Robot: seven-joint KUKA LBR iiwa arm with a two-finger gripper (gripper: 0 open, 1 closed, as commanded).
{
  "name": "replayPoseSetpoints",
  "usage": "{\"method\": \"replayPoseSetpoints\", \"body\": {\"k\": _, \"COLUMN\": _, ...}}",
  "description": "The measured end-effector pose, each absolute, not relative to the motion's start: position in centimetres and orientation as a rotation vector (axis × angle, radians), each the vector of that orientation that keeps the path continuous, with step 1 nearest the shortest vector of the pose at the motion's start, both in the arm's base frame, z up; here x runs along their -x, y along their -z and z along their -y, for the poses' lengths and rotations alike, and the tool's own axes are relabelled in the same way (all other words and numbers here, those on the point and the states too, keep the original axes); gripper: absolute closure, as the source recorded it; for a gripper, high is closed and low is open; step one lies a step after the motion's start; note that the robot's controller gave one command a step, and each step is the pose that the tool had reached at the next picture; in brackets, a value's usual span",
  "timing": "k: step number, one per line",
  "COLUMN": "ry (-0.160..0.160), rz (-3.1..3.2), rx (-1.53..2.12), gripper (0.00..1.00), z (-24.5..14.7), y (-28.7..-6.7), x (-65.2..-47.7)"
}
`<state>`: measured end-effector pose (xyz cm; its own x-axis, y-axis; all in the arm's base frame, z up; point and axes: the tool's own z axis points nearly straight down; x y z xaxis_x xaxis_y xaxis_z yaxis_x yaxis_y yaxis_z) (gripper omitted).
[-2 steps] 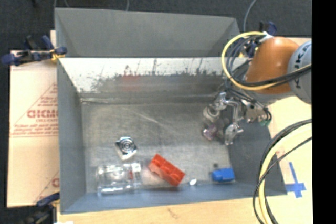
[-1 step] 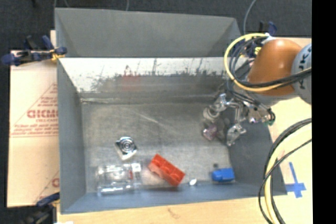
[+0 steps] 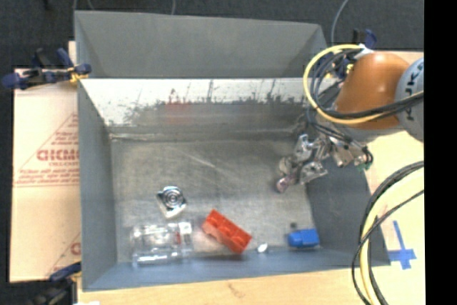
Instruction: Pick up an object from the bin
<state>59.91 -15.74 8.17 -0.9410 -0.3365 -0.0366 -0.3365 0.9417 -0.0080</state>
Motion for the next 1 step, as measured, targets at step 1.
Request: {"method": "replayPoseSetpoints", "body": {"k": 1, "ry": 0.011, "rz": -3.081, "rx": 0.547, "gripper": 1.0, "z": 14.97, "y": -23.51, "x": -60.48}}
